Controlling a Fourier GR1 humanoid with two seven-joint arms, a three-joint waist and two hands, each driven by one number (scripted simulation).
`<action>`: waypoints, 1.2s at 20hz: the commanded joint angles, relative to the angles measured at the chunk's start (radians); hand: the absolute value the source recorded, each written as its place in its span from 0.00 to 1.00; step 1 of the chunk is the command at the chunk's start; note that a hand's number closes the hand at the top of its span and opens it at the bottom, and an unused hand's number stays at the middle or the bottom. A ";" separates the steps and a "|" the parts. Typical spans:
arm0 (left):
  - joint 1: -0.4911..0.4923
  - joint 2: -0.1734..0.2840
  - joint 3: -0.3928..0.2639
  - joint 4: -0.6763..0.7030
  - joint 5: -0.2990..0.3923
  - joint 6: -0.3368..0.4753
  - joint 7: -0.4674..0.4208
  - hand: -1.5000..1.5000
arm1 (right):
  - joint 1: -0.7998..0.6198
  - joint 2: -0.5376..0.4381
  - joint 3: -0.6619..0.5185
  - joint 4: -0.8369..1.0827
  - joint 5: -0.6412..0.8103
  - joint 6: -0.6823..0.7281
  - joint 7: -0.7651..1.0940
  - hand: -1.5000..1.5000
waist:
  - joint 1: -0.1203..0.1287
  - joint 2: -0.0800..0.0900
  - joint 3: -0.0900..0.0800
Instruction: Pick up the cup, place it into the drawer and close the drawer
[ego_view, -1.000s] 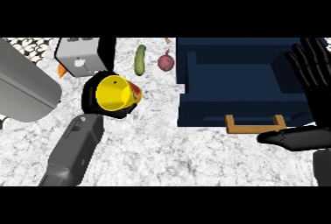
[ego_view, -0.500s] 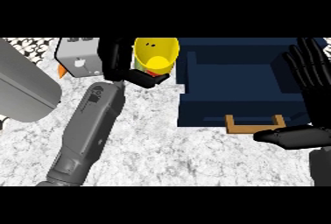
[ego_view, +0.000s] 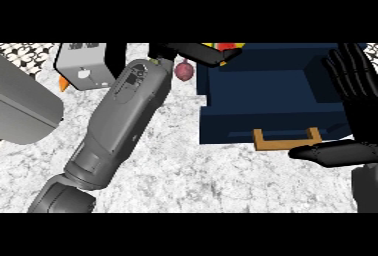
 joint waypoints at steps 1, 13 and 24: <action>-0.125 -0.001 -0.064 0.142 0.036 0.096 0.056 1.00 | -0.046 -0.036 -0.032 -0.004 -0.051 0.023 0.051 0.00 | -0.028 0.006 0.000; -0.187 -0.001 -0.275 0.401 0.102 0.039 0.141 1.00 | -0.105 -0.023 -0.003 0.083 -0.031 0.042 -0.016 0.00 | -0.108 0.036 0.002; -0.115 -0.001 -0.336 0.348 0.240 0.036 0.080 0.00 | -0.165 0.035 0.100 0.084 -0.081 0.105 -0.010 0.00 | -0.169 0.047 0.001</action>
